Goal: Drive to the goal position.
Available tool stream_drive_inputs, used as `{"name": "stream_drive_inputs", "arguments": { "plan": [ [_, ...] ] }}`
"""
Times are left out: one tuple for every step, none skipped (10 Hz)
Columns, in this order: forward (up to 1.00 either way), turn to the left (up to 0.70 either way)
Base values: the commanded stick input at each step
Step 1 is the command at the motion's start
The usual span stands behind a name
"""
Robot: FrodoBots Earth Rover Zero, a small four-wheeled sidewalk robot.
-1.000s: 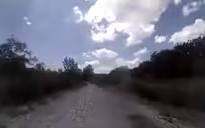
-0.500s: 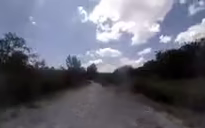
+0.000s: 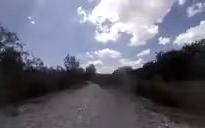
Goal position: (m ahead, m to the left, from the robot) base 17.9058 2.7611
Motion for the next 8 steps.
{"name": "stream_drive_inputs", "arguments": {
  "plan": [
    [0.85, 0.00],
    [0.85, 0.00],
    [0.85, 0.00],
    [0.85, 0.00],
    [0.85, 0.00],
    [0.85, 0.00],
    [0.85, 0.00],
    [0.85, 0.00]
  ]
}}
